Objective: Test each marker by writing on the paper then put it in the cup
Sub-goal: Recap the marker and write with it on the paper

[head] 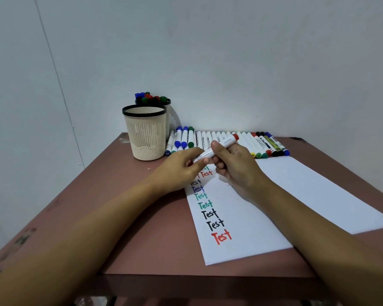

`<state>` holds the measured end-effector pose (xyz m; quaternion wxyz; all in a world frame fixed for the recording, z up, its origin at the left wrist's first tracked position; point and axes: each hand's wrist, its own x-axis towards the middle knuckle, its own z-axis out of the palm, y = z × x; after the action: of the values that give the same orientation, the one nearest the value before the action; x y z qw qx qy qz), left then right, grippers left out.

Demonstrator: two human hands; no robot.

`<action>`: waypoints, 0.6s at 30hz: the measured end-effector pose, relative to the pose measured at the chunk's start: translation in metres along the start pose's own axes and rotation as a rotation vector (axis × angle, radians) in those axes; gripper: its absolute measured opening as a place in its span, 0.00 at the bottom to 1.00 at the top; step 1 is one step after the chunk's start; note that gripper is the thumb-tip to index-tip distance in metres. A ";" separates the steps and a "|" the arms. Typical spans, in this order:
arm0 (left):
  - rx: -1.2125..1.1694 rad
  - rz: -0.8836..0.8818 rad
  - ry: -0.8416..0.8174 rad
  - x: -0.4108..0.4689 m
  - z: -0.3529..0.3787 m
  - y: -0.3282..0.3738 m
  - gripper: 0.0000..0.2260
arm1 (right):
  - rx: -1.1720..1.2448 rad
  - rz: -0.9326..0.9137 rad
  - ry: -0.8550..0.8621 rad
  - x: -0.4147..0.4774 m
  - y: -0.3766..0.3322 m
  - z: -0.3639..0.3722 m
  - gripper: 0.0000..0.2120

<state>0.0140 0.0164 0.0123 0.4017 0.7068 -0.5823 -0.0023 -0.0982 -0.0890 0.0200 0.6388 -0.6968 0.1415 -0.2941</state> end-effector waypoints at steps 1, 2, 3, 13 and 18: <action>-0.019 0.005 0.000 0.000 0.000 0.000 0.14 | 0.005 -0.012 -0.010 0.000 -0.001 0.000 0.15; -0.044 0.009 0.001 0.000 0.000 0.000 0.14 | 0.008 -0.025 -0.022 -0.001 -0.002 0.000 0.15; -0.072 0.005 0.001 0.000 0.000 0.000 0.15 | 0.011 -0.037 -0.032 -0.002 -0.003 0.000 0.15; -0.198 -0.009 0.006 0.000 -0.001 0.004 0.08 | -0.001 -0.086 -0.080 -0.001 -0.001 -0.001 0.14; -0.299 -0.053 -0.039 -0.003 -0.004 0.005 0.09 | -0.010 -0.138 -0.079 -0.001 -0.006 -0.004 0.12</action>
<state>0.0105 0.0206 0.0165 0.4907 0.6540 -0.5645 -0.1132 -0.1025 -0.0909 0.0257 0.6184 -0.7192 0.0695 -0.3091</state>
